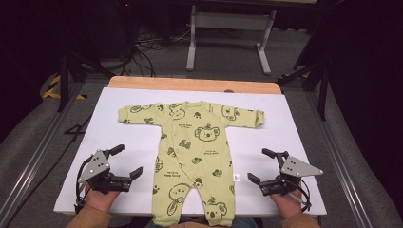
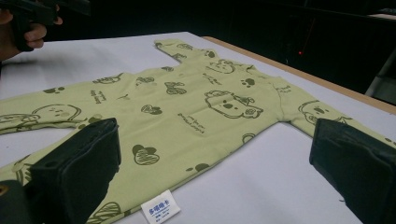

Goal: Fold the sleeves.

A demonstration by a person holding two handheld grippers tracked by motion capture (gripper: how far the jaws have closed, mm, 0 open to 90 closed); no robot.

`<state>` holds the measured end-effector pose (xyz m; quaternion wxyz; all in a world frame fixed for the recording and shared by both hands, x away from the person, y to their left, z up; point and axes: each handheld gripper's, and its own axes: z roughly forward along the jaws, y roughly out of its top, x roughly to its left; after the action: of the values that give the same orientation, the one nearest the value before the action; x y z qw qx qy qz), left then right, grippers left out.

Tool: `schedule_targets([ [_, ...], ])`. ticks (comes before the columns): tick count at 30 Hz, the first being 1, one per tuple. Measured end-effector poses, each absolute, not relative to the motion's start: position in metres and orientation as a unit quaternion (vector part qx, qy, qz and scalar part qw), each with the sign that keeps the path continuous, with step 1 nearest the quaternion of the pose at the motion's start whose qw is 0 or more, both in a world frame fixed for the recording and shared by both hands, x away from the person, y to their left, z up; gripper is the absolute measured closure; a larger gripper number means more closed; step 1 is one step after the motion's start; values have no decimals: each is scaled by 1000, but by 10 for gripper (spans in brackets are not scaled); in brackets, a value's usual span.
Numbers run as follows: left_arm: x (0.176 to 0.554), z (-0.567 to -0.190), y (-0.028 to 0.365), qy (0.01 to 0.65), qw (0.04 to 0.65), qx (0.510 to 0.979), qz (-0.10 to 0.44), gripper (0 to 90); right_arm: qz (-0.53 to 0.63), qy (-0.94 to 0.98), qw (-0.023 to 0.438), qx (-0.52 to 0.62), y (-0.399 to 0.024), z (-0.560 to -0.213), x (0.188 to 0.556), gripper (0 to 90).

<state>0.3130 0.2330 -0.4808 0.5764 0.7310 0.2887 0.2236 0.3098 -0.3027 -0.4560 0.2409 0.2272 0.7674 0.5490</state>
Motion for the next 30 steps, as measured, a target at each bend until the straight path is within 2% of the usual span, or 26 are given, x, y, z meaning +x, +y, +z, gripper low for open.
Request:
schedule_targets([
  [5,313,-481,231,285,584,729,215,2,547,769,241,227,-302,-456,309,32],
  [10,313,-480,230,285,556,750,217,11,548,771,235,225,-302,-456,311,48],
  [15,314,-479,230,281,556,752,216,20,545,773,238,223,-301,-456,310,49],
  [22,319,-477,231,285,551,755,212,13,540,780,227,220,-299,-457,311,15],
  [30,329,-479,229,273,562,755,199,4,535,786,223,217,-299,-457,312,19],
])
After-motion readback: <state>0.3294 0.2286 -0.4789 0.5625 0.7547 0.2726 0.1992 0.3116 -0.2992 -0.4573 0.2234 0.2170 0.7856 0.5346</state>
